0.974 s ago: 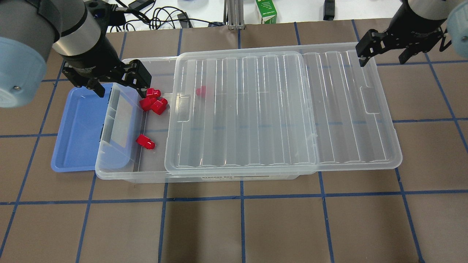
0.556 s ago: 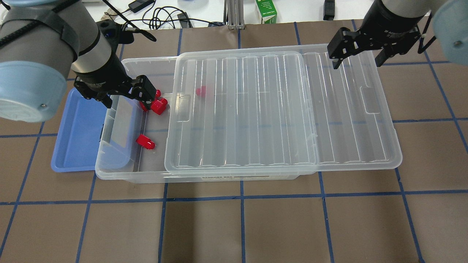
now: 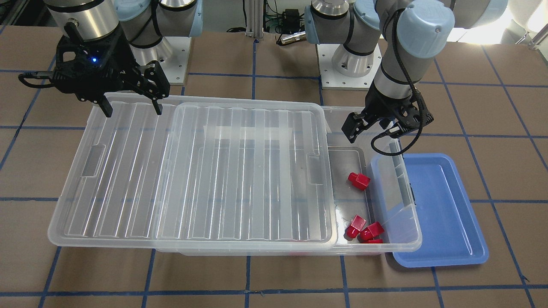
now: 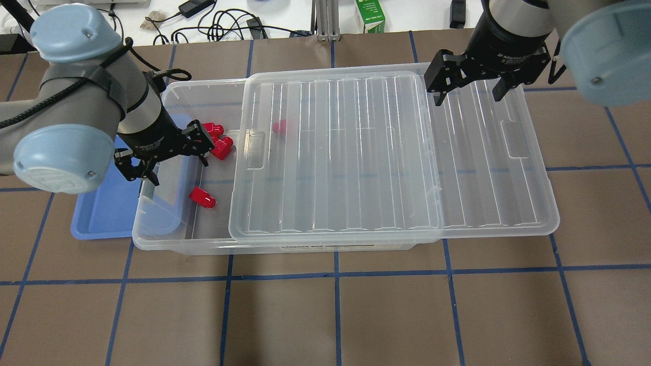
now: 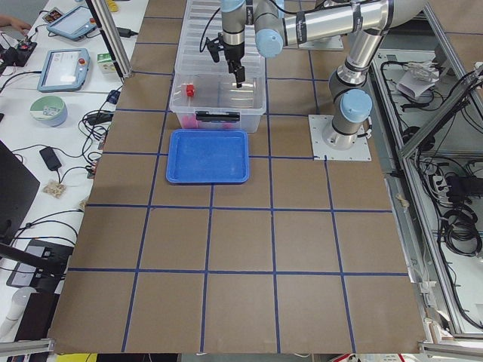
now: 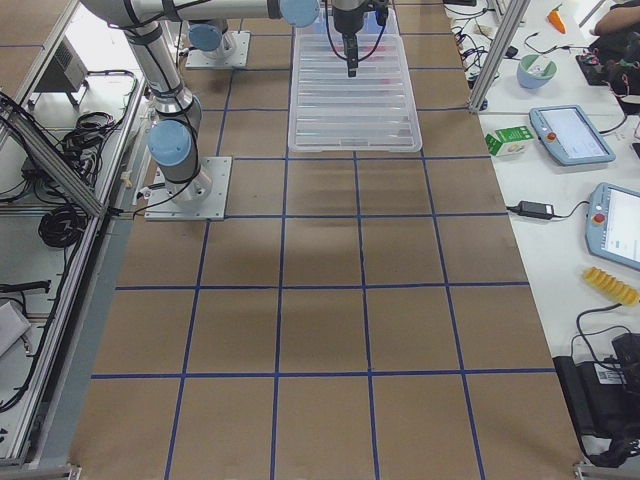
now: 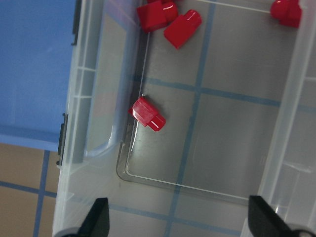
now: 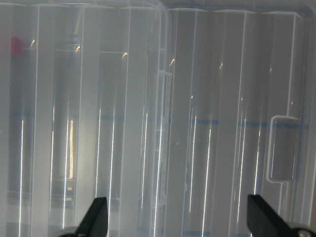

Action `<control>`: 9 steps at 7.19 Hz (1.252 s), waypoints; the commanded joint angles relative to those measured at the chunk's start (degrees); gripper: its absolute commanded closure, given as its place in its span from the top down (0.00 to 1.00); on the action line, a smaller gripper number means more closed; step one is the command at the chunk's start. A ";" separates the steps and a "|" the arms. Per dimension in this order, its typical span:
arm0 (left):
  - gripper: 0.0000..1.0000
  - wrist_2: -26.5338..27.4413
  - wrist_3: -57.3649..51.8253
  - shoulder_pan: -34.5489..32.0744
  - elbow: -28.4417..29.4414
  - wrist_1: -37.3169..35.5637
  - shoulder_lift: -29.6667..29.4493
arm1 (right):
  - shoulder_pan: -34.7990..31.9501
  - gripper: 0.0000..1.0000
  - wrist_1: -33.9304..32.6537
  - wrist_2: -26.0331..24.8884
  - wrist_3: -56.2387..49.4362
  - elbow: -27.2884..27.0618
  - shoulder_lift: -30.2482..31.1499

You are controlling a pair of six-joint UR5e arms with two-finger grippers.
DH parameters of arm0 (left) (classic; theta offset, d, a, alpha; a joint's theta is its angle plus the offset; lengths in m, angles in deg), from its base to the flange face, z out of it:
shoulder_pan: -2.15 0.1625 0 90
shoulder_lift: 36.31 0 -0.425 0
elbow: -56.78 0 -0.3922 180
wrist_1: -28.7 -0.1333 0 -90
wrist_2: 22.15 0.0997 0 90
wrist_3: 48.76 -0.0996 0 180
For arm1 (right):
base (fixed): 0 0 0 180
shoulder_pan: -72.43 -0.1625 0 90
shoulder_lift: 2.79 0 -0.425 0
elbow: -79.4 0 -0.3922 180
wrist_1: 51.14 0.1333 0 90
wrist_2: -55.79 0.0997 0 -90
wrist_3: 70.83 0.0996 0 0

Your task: Place red block in blue tray from box

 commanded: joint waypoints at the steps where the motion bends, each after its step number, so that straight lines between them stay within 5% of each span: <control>1: 1.00 -0.03 11.35 0.24 -2.35 -1.97 -1.94 | -0.05 1.00 -0.20 -0.02 0.04 -0.80 0.24; 9: 1.00 0.06 37.63 0.68 -6.91 -9.61 -7.84 | -0.05 1.00 -0.20 -0.72 -0.14 -0.80 0.15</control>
